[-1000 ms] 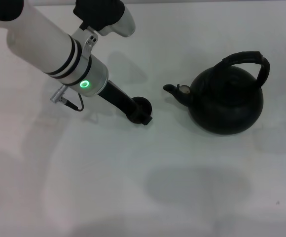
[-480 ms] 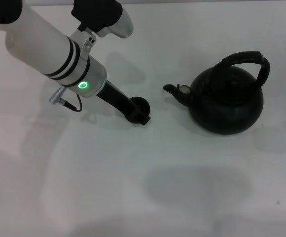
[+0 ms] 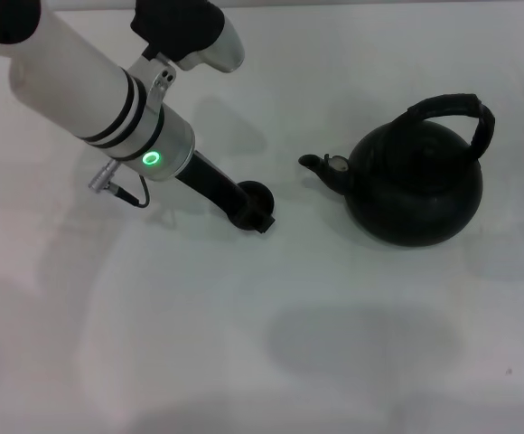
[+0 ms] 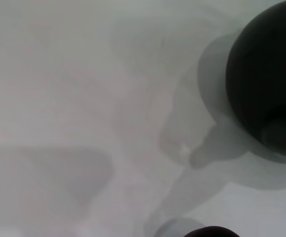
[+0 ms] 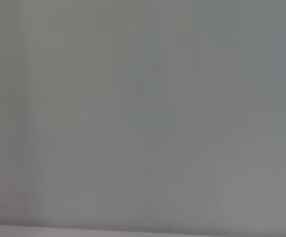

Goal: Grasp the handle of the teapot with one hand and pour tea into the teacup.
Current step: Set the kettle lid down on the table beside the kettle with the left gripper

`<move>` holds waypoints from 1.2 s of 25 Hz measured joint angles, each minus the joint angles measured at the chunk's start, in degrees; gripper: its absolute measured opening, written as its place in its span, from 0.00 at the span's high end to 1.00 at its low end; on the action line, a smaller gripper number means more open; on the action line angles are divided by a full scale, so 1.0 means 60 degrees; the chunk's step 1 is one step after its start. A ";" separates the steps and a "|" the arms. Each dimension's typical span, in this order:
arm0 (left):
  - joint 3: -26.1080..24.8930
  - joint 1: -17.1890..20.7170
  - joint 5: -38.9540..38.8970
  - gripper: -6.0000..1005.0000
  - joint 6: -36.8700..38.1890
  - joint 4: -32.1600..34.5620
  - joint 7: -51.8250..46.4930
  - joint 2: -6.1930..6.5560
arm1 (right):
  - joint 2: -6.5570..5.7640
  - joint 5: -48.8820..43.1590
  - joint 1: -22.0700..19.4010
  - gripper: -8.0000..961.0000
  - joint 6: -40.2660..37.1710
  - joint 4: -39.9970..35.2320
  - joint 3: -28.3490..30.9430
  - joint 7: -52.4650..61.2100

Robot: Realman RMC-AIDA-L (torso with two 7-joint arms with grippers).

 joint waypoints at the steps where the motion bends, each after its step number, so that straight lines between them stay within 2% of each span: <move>1: 0.0000 0.0000 0.0007 0.29 -0.0025 -0.0004 -0.0002 0.0000 | 0.0000 0.0000 -0.0002 0.09 0.0000 0.0004 0.0007 0.0000; 22: -0.0102 0.0210 0.0189 0.29 -0.0303 -0.0008 -0.0169 0.0043 | -0.0014 0.0029 -0.0037 0.09 -0.0002 0.0013 0.0035 -0.0011; 28: -0.0111 0.0233 0.0286 0.12 -0.0444 0.0092 -0.0194 0.0057 | -0.0018 0.0044 -0.0043 0.09 -0.0001 0.0013 0.0035 -0.0026; 30: -0.0173 0.0280 0.0300 0.12 -0.0528 0.0164 -0.0202 0.0059 | -0.0026 0.0044 -0.0057 0.09 -0.0001 0.0013 0.0035 -0.0033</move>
